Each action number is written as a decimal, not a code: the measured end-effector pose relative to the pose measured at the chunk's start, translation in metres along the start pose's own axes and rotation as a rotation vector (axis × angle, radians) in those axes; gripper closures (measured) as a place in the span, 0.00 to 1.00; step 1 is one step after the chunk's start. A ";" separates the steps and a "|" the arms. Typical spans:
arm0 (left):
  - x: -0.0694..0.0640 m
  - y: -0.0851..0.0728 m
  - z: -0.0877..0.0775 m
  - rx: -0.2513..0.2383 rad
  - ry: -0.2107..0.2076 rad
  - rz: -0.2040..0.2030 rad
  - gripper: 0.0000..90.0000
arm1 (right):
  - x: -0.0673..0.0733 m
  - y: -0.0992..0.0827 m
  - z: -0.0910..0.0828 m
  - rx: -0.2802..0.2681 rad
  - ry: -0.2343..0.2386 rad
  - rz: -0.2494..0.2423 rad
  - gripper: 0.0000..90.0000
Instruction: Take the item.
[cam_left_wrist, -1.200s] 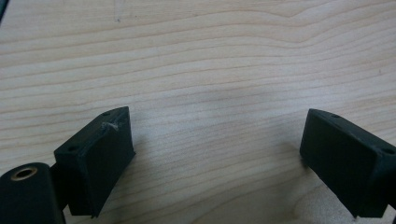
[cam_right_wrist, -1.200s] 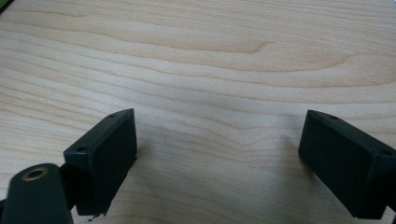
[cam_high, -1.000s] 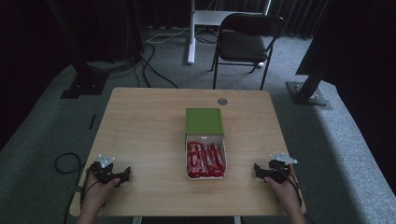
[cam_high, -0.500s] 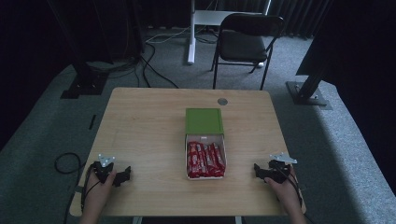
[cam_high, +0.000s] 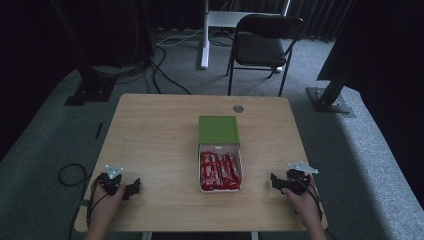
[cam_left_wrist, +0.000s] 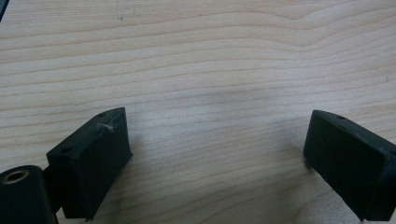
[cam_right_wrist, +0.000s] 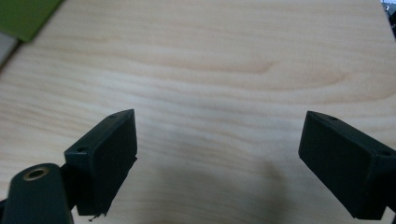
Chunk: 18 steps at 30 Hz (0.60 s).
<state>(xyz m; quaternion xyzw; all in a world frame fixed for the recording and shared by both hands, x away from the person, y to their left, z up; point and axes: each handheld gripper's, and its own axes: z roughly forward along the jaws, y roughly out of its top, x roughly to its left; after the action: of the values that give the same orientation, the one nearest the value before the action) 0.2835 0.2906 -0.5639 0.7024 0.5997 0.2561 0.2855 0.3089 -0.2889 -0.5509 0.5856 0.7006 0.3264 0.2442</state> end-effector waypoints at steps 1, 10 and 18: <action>0.000 0.000 0.000 -0.001 0.000 -0.001 0.09 | 0.001 0.003 -0.001 -0.006 0.003 0.003 0.13; 0.000 0.000 0.000 -0.001 0.001 -0.003 0.09 | 0.015 0.024 -0.010 -0.030 0.006 -0.018 0.13; 0.000 0.000 0.000 -0.001 0.000 -0.003 0.08 | 0.031 0.044 -0.021 -0.066 0.023 -0.030 0.13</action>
<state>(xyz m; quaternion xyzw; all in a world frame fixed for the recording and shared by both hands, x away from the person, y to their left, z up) 0.2836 0.2903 -0.5640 0.7012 0.6008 0.2560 0.2861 0.3170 -0.2576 -0.5033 0.5626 0.7011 0.3524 0.2602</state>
